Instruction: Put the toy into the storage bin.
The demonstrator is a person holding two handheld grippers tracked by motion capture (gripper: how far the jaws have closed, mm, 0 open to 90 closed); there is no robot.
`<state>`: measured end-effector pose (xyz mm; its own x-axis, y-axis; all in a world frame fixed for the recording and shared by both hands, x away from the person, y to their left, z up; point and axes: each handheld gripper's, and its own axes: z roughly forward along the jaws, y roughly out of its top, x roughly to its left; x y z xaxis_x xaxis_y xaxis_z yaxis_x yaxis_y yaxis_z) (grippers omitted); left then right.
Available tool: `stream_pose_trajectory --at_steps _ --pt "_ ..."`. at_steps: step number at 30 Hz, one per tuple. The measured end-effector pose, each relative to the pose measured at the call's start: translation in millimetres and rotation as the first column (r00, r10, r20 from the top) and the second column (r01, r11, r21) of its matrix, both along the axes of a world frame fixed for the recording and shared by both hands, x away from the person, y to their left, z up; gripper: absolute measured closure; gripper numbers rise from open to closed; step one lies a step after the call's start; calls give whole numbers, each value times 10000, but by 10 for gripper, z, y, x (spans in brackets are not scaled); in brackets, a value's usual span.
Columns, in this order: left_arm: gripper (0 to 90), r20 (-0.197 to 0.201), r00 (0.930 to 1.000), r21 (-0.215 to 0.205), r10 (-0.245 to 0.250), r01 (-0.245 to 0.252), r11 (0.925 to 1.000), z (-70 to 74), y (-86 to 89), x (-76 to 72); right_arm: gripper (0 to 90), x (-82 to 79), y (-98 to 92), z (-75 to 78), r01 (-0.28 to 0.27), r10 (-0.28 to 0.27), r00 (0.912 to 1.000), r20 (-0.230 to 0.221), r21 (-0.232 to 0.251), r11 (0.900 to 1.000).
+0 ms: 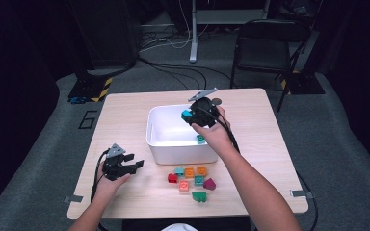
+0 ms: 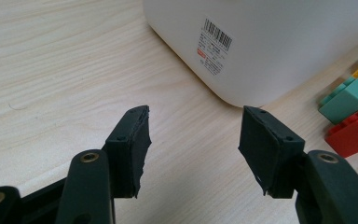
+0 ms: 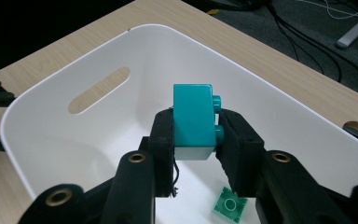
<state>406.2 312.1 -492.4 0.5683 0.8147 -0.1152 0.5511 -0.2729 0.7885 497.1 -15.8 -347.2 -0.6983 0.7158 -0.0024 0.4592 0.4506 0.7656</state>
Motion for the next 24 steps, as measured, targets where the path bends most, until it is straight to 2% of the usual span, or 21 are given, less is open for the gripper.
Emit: stream_pose_trajectory --at_steps 2,9,12,24 --pt "426 -5 10000 -12 -5 5 10000 -1 4 4 668 47 23 -36 190 -189 9997 -124 67 9998" --pt "425 -33 10000 -29 -37 37 10000 -11 -12 14 667 193 89 -153 358 -363 9991 -233 -184 9992" --pt "425 -58 9999 -20 -82 82 10000 -15 -22 20 667 271 113 -197 498 -502 9979 -411 -94 9987" --pt "426 -62 9999 -38 -95 95 9999 -16 -22 22 666 482 209 -321 889 -924 9926 -793 -467 9949"
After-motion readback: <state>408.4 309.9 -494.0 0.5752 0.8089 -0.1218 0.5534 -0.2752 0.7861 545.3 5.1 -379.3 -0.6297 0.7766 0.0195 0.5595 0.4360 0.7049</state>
